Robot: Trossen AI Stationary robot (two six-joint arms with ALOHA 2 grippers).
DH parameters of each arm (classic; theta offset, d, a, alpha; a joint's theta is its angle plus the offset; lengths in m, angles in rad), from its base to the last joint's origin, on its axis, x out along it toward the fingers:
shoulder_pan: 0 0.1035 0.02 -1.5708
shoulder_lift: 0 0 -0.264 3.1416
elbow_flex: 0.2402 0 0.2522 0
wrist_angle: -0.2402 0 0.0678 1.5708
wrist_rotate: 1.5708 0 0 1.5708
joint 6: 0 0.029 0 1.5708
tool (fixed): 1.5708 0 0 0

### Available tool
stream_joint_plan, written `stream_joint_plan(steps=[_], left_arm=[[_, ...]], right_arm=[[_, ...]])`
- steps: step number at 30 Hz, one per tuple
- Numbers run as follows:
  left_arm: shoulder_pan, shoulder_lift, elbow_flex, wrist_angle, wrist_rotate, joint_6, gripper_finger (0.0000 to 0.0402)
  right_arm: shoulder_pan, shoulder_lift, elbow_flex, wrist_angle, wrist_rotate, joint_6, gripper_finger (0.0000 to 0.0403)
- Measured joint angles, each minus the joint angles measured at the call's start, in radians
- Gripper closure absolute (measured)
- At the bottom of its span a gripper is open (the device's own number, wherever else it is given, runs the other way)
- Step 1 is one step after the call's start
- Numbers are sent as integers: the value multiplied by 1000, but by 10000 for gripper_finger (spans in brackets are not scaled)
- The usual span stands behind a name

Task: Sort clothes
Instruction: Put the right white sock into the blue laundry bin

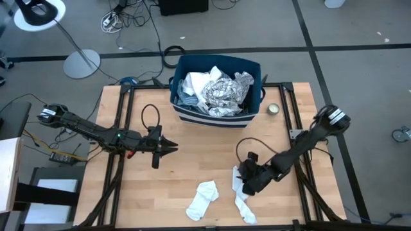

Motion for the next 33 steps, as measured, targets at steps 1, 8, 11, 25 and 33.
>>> stream_joint_plan(steps=[1,8,11,25,33], left_arm=[[0,0,0,-2,0,0,303],[0,0,0,2,0,0,303],[0,0,0,2,0,0,303],[0,0,0,3,-9,8,303],[1,0,0,3,-15,25,303]], right_arm=[[0,31,-2,19,0,0,250],[-12,134,2,115,19,-13,367],[-27,67,-6,71,15,-91,385],[-246,-466,206,43,153,-687,397],[-538,-382,601,43,2,-1073,398]])
